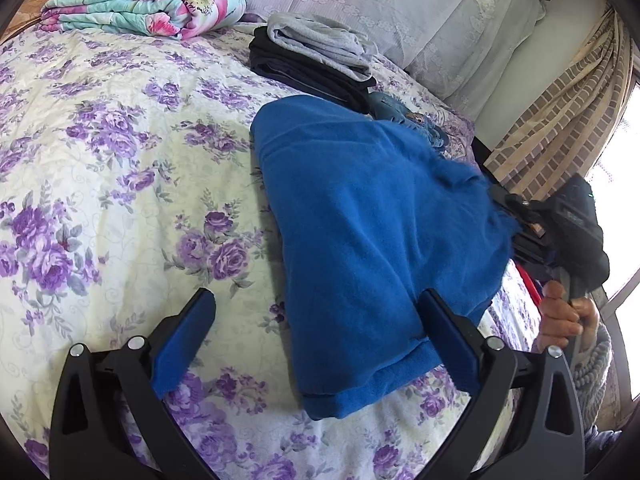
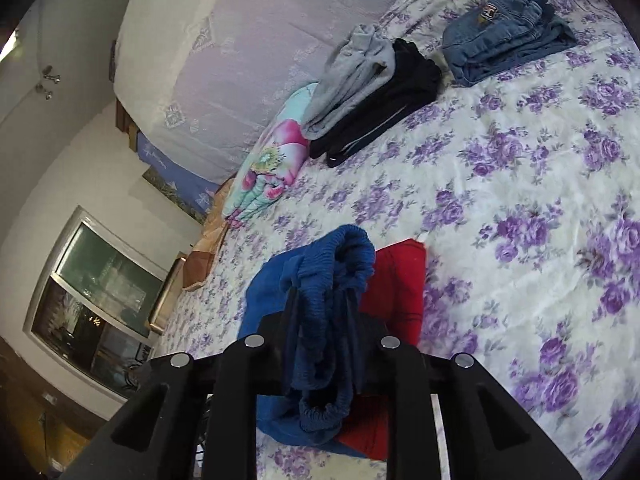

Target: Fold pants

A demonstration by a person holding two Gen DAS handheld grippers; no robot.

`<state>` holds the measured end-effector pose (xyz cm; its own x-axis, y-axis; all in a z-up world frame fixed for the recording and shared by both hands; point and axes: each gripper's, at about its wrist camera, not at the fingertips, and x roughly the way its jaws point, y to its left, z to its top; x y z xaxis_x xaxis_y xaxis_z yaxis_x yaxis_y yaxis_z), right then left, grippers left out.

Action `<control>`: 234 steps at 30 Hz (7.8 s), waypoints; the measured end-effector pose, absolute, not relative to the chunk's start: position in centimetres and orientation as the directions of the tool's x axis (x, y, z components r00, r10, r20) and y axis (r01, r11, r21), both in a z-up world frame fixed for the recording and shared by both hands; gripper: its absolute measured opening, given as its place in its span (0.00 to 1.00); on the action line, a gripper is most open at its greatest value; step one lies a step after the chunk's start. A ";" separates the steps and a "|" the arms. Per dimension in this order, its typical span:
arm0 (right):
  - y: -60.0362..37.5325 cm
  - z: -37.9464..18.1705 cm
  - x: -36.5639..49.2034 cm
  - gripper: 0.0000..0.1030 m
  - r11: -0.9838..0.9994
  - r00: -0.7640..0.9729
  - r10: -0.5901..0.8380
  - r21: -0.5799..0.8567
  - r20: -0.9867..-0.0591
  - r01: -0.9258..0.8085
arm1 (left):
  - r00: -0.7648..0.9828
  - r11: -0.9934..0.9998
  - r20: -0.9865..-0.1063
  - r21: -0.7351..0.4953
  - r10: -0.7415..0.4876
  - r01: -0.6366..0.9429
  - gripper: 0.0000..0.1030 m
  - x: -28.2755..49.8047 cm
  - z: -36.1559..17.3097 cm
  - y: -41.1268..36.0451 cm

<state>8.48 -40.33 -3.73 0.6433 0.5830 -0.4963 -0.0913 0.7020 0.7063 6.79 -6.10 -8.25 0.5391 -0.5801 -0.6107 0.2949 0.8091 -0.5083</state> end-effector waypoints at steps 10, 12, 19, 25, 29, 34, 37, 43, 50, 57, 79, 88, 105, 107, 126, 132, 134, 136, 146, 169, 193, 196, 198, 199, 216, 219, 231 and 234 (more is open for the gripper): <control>-41.4 -2.1 5.5 0.26 0.795 0.747 0.435 0.604 -0.503 -0.057 | 0.550 0.831 -0.629 -0.480 -0.550 0.282 0.96 6.6 -7.6 -6.4; -39.4 0.4 4.9 0.56 0.806 0.742 0.474 0.572 -0.474 -0.150 | 0.578 0.837 -0.615 -0.478 -0.536 0.267 0.96 6.5 -6.5 -6.1; -31.4 -1.5 9.8 0.62 0.686 0.514 0.696 0.676 -0.501 -0.270 | 0.694 0.841 -0.488 -0.408 -0.530 0.356 0.96 5.8 -1.1 -7.7; -32.9 -5.0 12.3 0.38 0.721 0.470 0.658 0.672 -0.588 -0.168 | 0.589 0.886 -0.696 -0.152 -0.410 0.437 0.96 7.0 -6.2 -13.1; -33.6 -3.3 12.0 0.40 0.716 0.441 0.663 0.683 -0.605 -0.140 | 0.472 0.827 -0.681 -0.417 -0.559 0.377 0.96 8.9 -7.0 -9.8; -31.3 2.0 14.5 0.56 0.694 0.414 0.712 0.661 -0.568 -0.286 | 0.609 0.842 -0.589 -0.444 -0.531 0.305 0.96 7.8 -4.0 -6.2; -27.7 2.6 17.9 0.56 0.640 0.301 0.768 0.701 -0.566 -0.314 | 0.637 0.805 -0.505 -0.468 -0.582 0.365 0.96 7.0 -1.5 -6.5; -20.8 -2.3 22.2 0.56 0.590 -0.005 0.788 0.759 -0.615 -0.274 | 0.516 0.746 -0.549 -0.377 -0.657 0.549 0.96 6.9 -2.9 -13.3; -20.6 -7.9 24.4 0.48 0.674 -0.076 0.715 0.714 -0.695 -0.191 | 0.562 0.819 -0.655 -0.159 -0.505 0.551 0.96 6.1 -5.7 -16.5; -23.3 -3.1 24.2 0.61 0.662 0.101 0.746 0.718 -0.658 -0.215 | 0.533 0.783 -0.610 -0.258 -0.586 0.566 0.96 5.7 -4.5 -14.9; -31.8 -2.6 18.9 0.69 0.595 0.214 0.798 0.793 -0.563 -0.132 | 0.451 0.711 -0.585 -0.348 -0.674 0.611 0.96 6.0 -5.0 -17.7; -36.1 -2.2 11.9 0.86 0.570 0.264 0.805 0.816 -0.532 -0.094 | 0.508 0.783 -0.599 -0.420 -0.619 0.459 0.96 7.7 -4.9 -12.5; -42.9 -7.6 5.7 0.97 0.530 0.485 0.742 0.848 -0.463 -0.001 | 0.559 0.852 -0.644 -0.393 -0.523 0.345 0.96 8.9 -4.8 -8.1; -42.3 -8.0 6.1 0.97 0.547 0.487 0.731 0.837 -0.477 -0.002 | 0.540 0.872 -0.688 -0.429 -0.485 0.237 0.96 10.6 -5.5 -6.4; -40.0 -8.8 7.4 0.96 0.560 0.429 0.762 0.826 -0.485 -0.060 | 0.367 0.701 -0.599 -0.570 -0.711 0.428 0.96 12.3 -9.5 -9.2; -37.6 -8.4 5.8 0.97 0.691 0.505 0.670 0.705 -0.544 -0.158 | 0.387 0.691 -0.572 -0.595 -0.723 0.410 0.96 11.7 -9.6 -8.5; -38.0 -8.5 5.5 0.96 0.674 0.534 0.675 0.720 -0.510 -0.165 | 0.402 0.690 -0.561 -0.592 -0.723 0.417 0.96 11.3 -9.5 -8.4; -38.3 -8.6 5.6 0.96 0.653 0.538 0.691 0.736 -0.482 -0.179 | 0.397 0.680 -0.552 -0.616 -0.733 0.399 0.96 11.3 -9.5 -8.2; -39.1 -8.5 5.1 0.96 0.626 0.509 0.711 0.766 -0.486 -0.143 | 0.368 0.735 -0.640 -0.541 -0.675 0.409 0.96 10.9 -9.1 -9.6; -37.9 -9.0 11.2 0.96 0.555 0.427 0.785 0.816 -0.449 -0.161 | 0.260 0.597 -0.541 -0.673 -0.800 0.437 0.96 15.2 -9.9 -10.3; -39.8 -6.1 8.4 0.38 0.555 0.552 0.754 0.795 -0.356 -0.245 | 0.314 0.572 -0.486 -0.597 -0.816 0.563 0.64 13.7 -3.9 -11.9; -41.8 -5.8 7.9 0.38 0.552 0.584 0.734 0.806 -0.347 -0.216 | 0.276 0.545 -0.485 -0.600 -0.830 0.586 0.63 14.6 -3.4 -14.0; -43.4 -5.5 7.5 0.38 0.568 0.609 0.711 0.798 -0.351 -0.203 | 0.244 0.524 -0.484 -0.612 -0.841 0.593 0.61 15.5 -3.5 -15.4; -44.0 -5.5 7.4 0.38 0.570 0.617 0.704 0.799 -0.353 -0.193 | 0.231 0.517 -0.486 -0.610 -0.843 0.600 0.59 15.8 -3.5 -16.2; -59.4 5.5 20.2 0.38 0.706 0.790 0.496 0.697 -0.360 -0.126 | 0.192 0.448 -0.493 -0.478 -0.849 0.755 0.59 31.9 7.4 -35.6; -62.0 8.0 24.6 0.38 0.740 0.814 0.454 0.662 -0.363 -0.117 | 0.200 0.445 -0.475 -0.485 -0.857 0.753 0.59 36.7 9.7 -38.7; -68.6 4.0 38.9 0.38 0.768 0.809 0.370 0.641 -0.457 0.010 | 0.257 0.542 -0.523 -0.514 -0.812 0.665 0.59 51.8 6.5 -47.0; -69.0 -0.9 40.8 0.44 0.777 0.762 0.323 0.617 -0.561 0.125 | 0.233 0.606 -0.611 -0.522 -0.757 0.600 0.67 53.8 1.7 -48.1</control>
